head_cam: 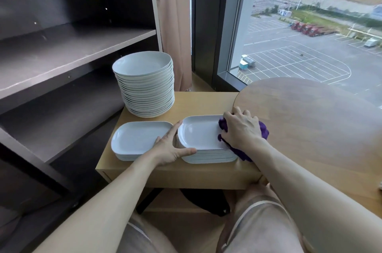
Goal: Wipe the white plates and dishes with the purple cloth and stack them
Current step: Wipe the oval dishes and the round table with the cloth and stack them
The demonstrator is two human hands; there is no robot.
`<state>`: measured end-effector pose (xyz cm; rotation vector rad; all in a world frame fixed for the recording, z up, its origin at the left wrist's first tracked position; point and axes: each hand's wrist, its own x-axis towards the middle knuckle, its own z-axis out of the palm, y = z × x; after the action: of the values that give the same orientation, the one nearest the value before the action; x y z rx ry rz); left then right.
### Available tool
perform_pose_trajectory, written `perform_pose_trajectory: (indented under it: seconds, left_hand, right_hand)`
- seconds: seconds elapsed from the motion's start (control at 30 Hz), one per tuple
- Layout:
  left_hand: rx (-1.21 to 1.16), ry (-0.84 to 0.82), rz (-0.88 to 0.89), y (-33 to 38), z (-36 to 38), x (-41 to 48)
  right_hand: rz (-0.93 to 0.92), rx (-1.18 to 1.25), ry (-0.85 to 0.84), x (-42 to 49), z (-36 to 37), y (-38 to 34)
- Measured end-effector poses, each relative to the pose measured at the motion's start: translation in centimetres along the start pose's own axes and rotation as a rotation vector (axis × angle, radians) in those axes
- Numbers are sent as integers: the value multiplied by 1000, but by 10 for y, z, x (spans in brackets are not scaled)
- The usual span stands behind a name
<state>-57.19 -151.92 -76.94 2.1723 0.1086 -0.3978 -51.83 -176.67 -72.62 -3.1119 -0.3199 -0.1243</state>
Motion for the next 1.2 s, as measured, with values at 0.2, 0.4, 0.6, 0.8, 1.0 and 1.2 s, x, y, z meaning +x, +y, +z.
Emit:
perform_pose_trajectory:
  seconds: [0.2, 0.4, 0.6, 0.8, 1.0, 1.2]
  left_hand:
    - [-8, 5, -5, -1, 1, 1]
    - [-6, 13, -15, -2, 2, 0]
    - [16, 2, -9, -1, 3, -1]
    - [44, 6, 33, 11, 2, -6]
    - [77, 14, 21, 19, 1, -15]
    - [57, 11, -17, 9, 4, -9]
  right_hand:
    - [-12, 67, 38, 12, 6, -20]
    - [-69, 15, 60, 21, 8, -36]
    - [-143, 29, 59, 19, 5, -73]
    - [-321, 57, 68, 6, 7, -103]
    - [-417, 112, 2, -5, 2, -87]
    - [-333, 141, -40, -14, -1, -52]
